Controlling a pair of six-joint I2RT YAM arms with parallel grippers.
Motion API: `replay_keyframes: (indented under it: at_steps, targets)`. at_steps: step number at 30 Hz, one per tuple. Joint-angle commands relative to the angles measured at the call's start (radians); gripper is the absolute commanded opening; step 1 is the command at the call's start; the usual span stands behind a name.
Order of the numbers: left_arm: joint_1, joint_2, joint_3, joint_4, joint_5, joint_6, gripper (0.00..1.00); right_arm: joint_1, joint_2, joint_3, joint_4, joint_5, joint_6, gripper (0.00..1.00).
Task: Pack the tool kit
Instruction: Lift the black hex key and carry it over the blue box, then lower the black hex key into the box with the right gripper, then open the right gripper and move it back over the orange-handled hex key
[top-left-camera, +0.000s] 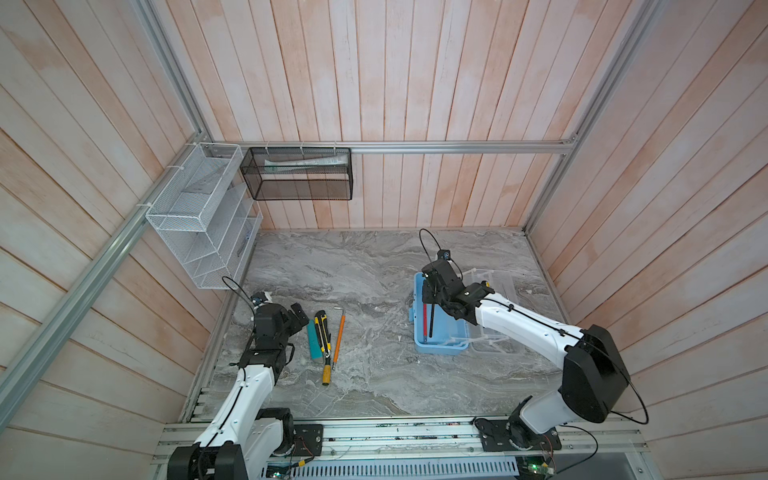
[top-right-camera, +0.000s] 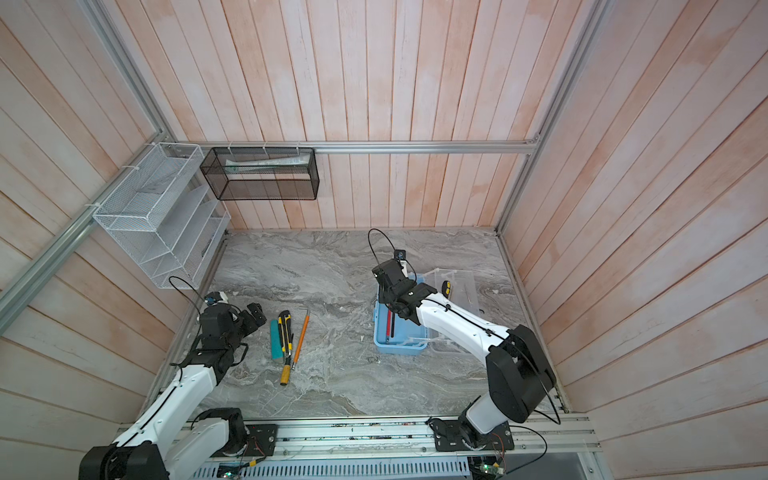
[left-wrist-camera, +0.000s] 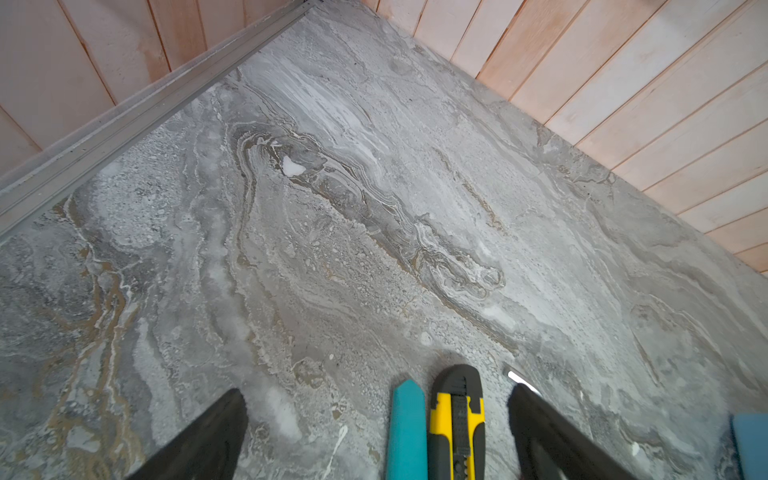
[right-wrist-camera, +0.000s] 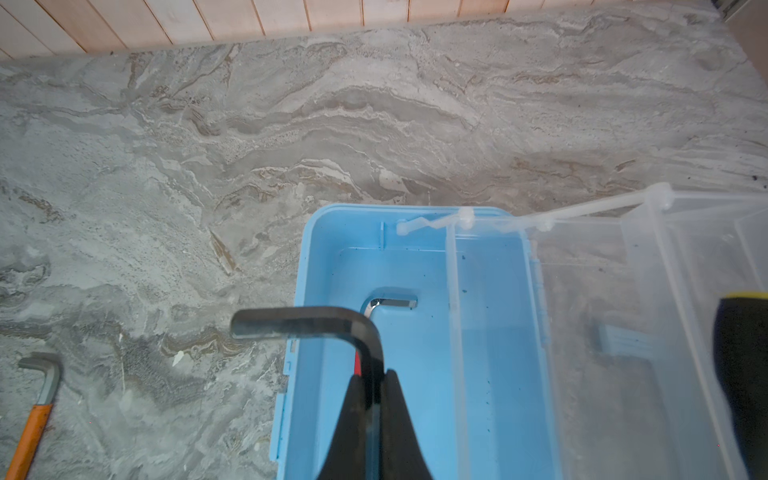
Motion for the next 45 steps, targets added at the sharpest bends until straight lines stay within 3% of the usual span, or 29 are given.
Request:
replay_keyframes:
  at_steps: [1, 19, 25, 38, 45]
  targets:
    - [0.004, -0.006, -0.015, 0.010, 0.006, -0.007, 1.00, 0.002, 0.049, -0.012, -0.004, -0.010, 0.022, 0.00]
    - [0.006, -0.009, -0.016, 0.007, 0.006, -0.006, 1.00, -0.019, 0.220, 0.046, -0.004, -0.069, -0.011, 0.00]
    - [0.006, -0.016, -0.019, 0.006, 0.005, -0.007, 1.00, -0.020, 0.227, 0.077, -0.033, -0.051, -0.032, 0.11]
    - [0.006, -0.018, -0.020, 0.005, 0.005, -0.007, 1.00, -0.015, 0.211, 0.149, -0.102, -0.043, -0.058, 0.25]
    - [0.007, -0.018, -0.019, 0.004, 0.003, -0.009, 1.00, 0.068, 0.220, 0.250, -0.050, -0.261, -0.099, 0.37]
